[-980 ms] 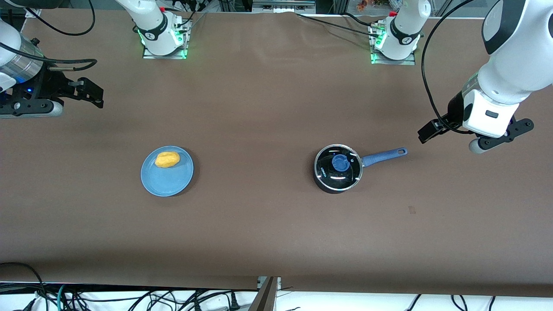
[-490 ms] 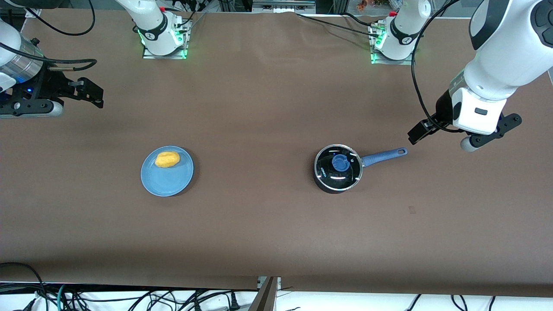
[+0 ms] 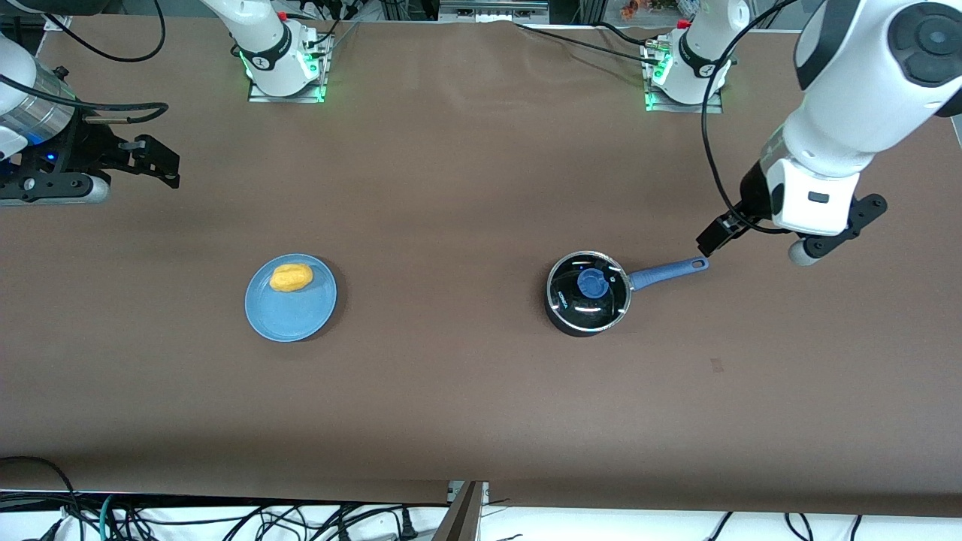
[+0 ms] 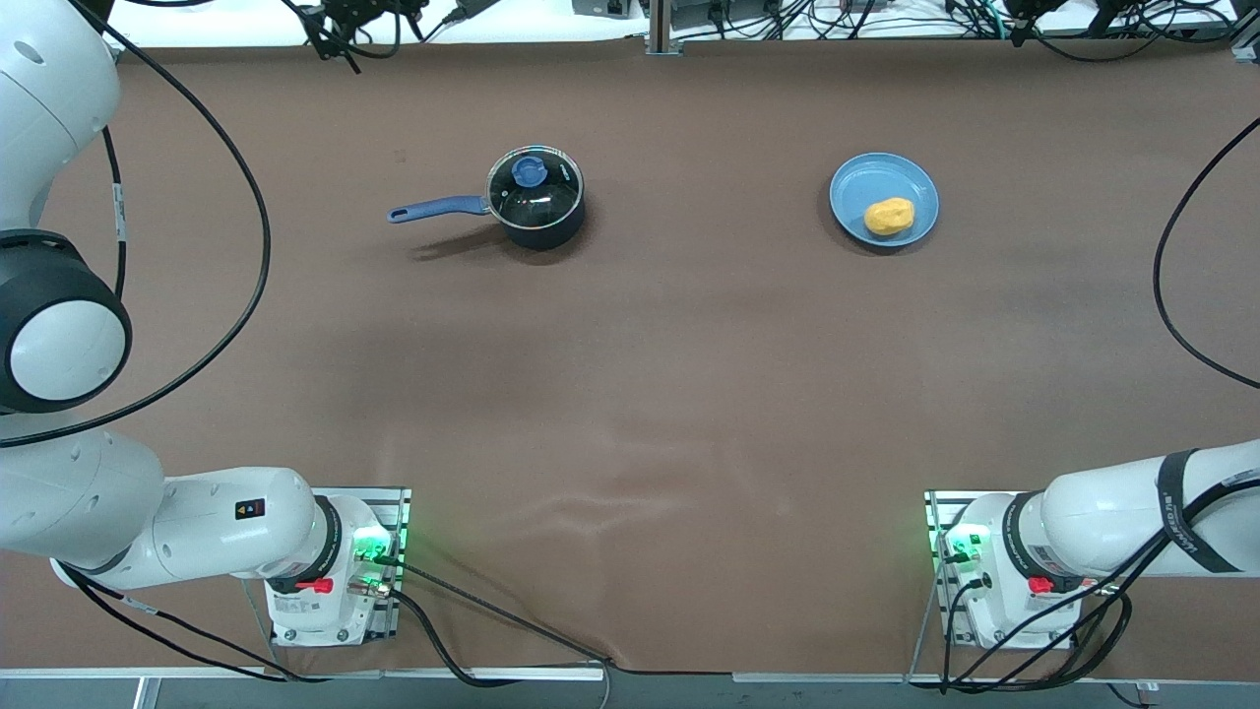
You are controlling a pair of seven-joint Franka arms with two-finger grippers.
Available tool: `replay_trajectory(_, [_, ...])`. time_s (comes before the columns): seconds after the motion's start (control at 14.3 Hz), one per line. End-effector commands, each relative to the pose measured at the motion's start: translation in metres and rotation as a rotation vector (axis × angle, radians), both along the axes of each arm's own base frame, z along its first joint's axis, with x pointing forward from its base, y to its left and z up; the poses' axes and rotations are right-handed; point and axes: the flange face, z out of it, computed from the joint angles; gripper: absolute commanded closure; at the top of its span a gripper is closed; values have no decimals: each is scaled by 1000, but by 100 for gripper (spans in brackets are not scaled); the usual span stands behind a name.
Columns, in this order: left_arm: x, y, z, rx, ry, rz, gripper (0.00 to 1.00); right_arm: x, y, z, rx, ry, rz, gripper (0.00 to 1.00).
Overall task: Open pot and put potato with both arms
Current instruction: 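Move the left gripper over the saucepan lid's blue knob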
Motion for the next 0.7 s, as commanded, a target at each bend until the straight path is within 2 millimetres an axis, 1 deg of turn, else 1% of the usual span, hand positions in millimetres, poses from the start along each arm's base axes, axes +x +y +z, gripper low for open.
replay_trajectory(0.0, [-2, -22, -18, 52, -11, 50, 0, -2, -4, 1, -9, 3, -7, 0])
replay_trajectory(0.21, [-1, -48, -44, 109, -15, 155, 0, -1, -6, 0, -10, 1, -10, 0])
replay_trajectory(0.28, [-2, -60, -52, 115, -17, 188, 0, 0, -7, 0, -12, -2, -13, 0])
replay_trajectory(0.63, [11, -78, -81, 46, -43, 406, 0, 2, -8, -1, -17, -6, -12, 0])
